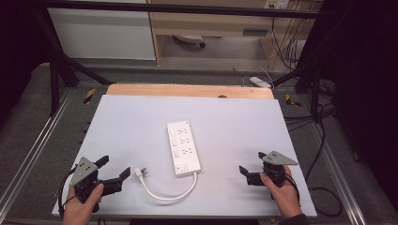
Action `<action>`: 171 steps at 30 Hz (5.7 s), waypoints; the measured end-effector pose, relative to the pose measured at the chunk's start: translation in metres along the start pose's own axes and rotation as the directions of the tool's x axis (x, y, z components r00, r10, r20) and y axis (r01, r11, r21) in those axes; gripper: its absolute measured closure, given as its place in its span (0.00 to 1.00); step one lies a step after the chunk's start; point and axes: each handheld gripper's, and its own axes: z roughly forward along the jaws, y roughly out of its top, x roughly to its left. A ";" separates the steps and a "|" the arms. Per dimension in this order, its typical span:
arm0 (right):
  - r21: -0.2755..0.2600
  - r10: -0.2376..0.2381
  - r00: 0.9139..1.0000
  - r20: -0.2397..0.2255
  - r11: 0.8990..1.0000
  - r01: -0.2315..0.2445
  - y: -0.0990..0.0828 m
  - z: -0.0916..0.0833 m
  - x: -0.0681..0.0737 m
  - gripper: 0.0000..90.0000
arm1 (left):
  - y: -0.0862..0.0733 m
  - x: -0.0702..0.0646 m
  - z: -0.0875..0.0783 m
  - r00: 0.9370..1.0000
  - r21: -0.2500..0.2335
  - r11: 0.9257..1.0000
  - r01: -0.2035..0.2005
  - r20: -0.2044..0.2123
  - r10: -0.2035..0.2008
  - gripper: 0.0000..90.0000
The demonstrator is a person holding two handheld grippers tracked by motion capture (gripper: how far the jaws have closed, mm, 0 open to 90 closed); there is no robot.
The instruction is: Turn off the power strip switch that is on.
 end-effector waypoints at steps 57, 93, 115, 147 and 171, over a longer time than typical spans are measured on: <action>-0.020 0.024 0.998 0.050 1.000 -0.023 0.003 -0.009 -0.005 0.03 | 0.061 -0.011 0.005 0.998 -0.125 0.992 0.032 0.055 -0.026 0.08; -0.022 0.020 0.999 0.038 1.000 -0.019 0.004 -0.008 -0.003 0.03 | 0.105 -0.018 0.056 0.996 -0.063 0.998 -0.008 0.085 0.013 0.09; -0.030 0.019 1.000 0.020 0.999 -0.018 0.006 -0.007 0.000 0.03 | 0.121 -0.023 0.110 0.996 -0.042 0.999 -0.027 0.082 0.030 0.13; -0.029 0.016 1.000 0.007 0.999 -0.016 0.006 -0.007 0.002 0.03 | 0.137 -0.009 0.140 0.999 -0.036 0.999 -0.039 0.031 0.040 0.05; -0.030 0.023 1.000 0.004 0.999 -0.023 0.006 -0.008 0.001 0.03 | 0.132 -0.007 0.172 0.998 0.030 0.998 -0.058 0.013 0.058 0.06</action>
